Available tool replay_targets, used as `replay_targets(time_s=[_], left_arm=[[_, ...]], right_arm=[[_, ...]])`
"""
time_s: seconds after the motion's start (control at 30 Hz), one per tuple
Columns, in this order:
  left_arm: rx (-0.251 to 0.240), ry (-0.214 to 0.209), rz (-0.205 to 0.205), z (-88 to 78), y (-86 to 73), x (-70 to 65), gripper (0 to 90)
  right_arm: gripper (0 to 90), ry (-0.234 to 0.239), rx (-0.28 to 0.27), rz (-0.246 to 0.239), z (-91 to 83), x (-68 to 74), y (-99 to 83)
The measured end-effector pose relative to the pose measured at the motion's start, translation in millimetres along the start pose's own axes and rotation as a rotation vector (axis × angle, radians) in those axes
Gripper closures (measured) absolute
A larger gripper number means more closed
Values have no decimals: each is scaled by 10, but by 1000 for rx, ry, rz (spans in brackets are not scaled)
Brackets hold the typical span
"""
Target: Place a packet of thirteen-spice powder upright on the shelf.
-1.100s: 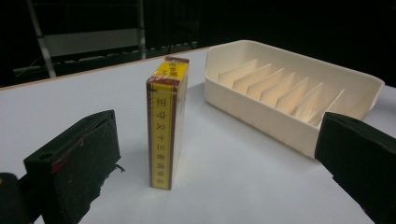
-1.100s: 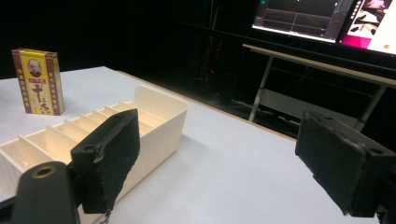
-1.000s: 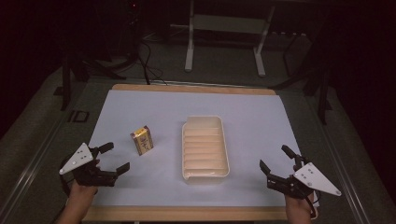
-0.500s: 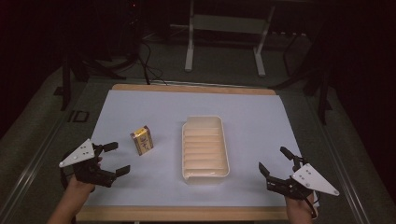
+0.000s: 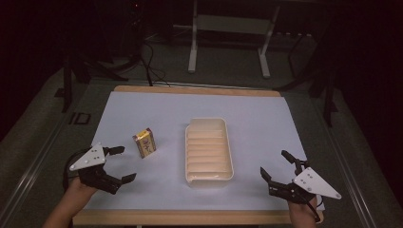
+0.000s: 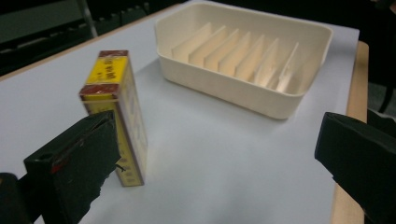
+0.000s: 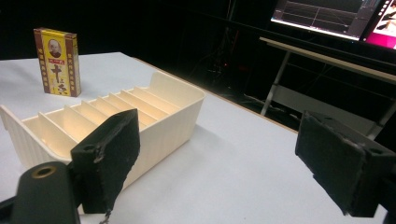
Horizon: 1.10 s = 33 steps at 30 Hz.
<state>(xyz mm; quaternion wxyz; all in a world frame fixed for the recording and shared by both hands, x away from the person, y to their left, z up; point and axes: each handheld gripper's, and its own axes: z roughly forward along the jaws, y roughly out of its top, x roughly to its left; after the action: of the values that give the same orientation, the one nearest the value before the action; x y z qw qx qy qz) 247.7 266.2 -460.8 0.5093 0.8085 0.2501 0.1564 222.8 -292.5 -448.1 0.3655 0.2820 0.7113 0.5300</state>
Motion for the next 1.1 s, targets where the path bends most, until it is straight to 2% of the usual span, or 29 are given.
replay_targets(time_s=[0.03,0.07,0.17,0.27,0.3,0.33,0.4,0.43,0.47,0.57,0.8,0.87,0.9,1.0,1.1], left_arm=[[29,-9,9,18,28,-8,3],[29,-9,9,18,28,-8,3],[69,-41,0,30,66,0,3],[138,-69,-7,47,111,3,3],[192,-82,-5,62,145,2,3],[192,-82,-5,62,145,2,3],[273,-89,5,87,210,-8,3],[273,-89,5,87,210,-8,3],[297,-96,-3,92,236,-8,3],[349,-102,-12,97,302,-6,3],[483,-78,-17,88,381,10,3],[514,-81,-27,89,392,11,3],[532,-77,-17,87,400,10,3],[568,-81,-30,92,419,7,3],[617,-77,-26,117,426,-7,3]], right_arm=[[140,0,-1,1,-2,2,1],[140,0,-1,1,-2,2,1],[140,4,2,2,-2,-2,-2],[140,11,9,3,8,-3,-10],[140,11,12,4,11,1,-10],[140,11,12,4,11,1,-10],[140,15,14,-1,13,6,-7],[140,15,14,-1,13,6,-7],[140,17,14,-7,14,10,-7],[140,20,18,-12,18,13,-8],[141,24,20,-12,24,22,-9],[140,25,22,-10,25,19,-10],[141,25,22,-9,26,19,-10],[140,26,22,-10,25,23,-9],[141,32,21,-8,25,24,-8]])
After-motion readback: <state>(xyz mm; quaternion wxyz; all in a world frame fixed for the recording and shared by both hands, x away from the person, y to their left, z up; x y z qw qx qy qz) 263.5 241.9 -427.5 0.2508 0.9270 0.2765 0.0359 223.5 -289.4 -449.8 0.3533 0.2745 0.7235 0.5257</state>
